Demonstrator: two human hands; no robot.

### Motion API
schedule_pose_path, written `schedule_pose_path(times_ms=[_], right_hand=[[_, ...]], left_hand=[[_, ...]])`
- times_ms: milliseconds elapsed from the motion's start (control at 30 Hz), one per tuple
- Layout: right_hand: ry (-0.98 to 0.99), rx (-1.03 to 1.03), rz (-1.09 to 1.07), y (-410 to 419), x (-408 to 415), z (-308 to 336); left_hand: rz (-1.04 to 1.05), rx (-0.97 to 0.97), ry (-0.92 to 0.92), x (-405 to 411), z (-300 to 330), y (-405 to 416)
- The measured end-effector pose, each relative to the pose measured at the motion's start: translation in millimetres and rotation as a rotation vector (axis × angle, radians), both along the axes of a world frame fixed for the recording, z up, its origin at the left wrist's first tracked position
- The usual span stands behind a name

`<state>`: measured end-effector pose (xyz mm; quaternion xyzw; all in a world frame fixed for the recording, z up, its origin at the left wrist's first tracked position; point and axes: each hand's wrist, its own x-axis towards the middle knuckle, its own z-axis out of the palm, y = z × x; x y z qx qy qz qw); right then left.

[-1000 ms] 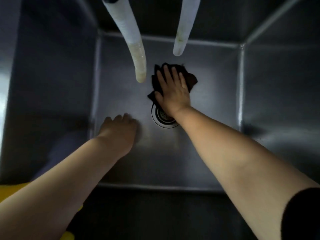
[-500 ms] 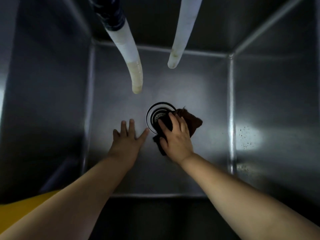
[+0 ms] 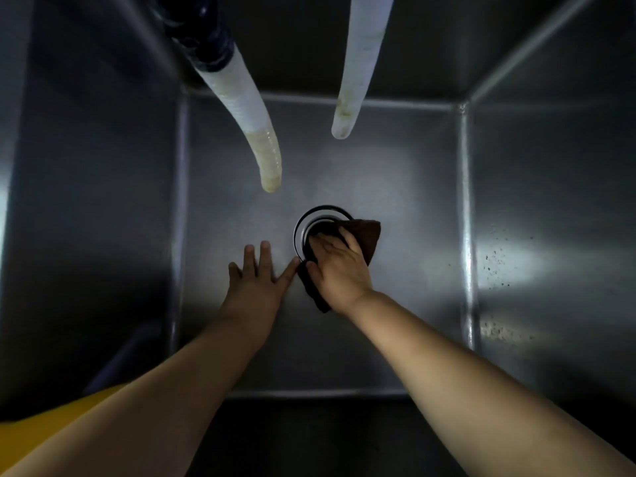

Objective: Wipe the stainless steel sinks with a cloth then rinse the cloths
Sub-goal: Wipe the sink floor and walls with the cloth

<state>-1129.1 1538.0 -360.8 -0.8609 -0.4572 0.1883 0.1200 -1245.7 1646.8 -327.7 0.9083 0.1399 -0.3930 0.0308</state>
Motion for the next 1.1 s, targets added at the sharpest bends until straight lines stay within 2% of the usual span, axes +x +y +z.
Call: schedule_pose_path(times_ms=[133,233,400,567,733,833,933,1000,1100], right_hand=[[0.07,-0.015,0.039,-9.9,15.5,6.7],[0.034,-0.074,0.138,-12.8,20.9,7.1],[0.013,-0.06,0.15,-13.7,20.3,4.4],[0.092,-0.086,0.221,-12.5,28.5,1.5],[-0.129,-0.176,0.403,-6.0,37.4,5.8],[-0.295,-0.279,0.391,-8.1,29.4,10.9],[-0.363,-0.331,0.339,-11.7,18.9,16.2],[-0.289,-0.26,0.275,-11.0,15.5,17.0],[-0.057,-0.097,0.099,-10.4,14.8,12.2]], left_hand=[[-0.005,0.002,0.024,4.9,4.3,0.7],[-0.033,0.063,0.023,6.7,11.5,-3.3],[-0.055,0.033,-0.158,28.6,17.5,-0.8],[-0.116,0.038,-0.05,51.8,11.3,14.4],[-0.108,0.034,-0.052,52.7,12.3,14.9],[-0.097,0.024,-0.045,53.5,12.7,14.3],[-0.084,0.004,-0.051,52.5,12.4,15.6],[-0.077,-0.003,-0.062,52.1,11.5,16.3],[-0.07,-0.014,-0.076,51.5,11.7,16.8]])
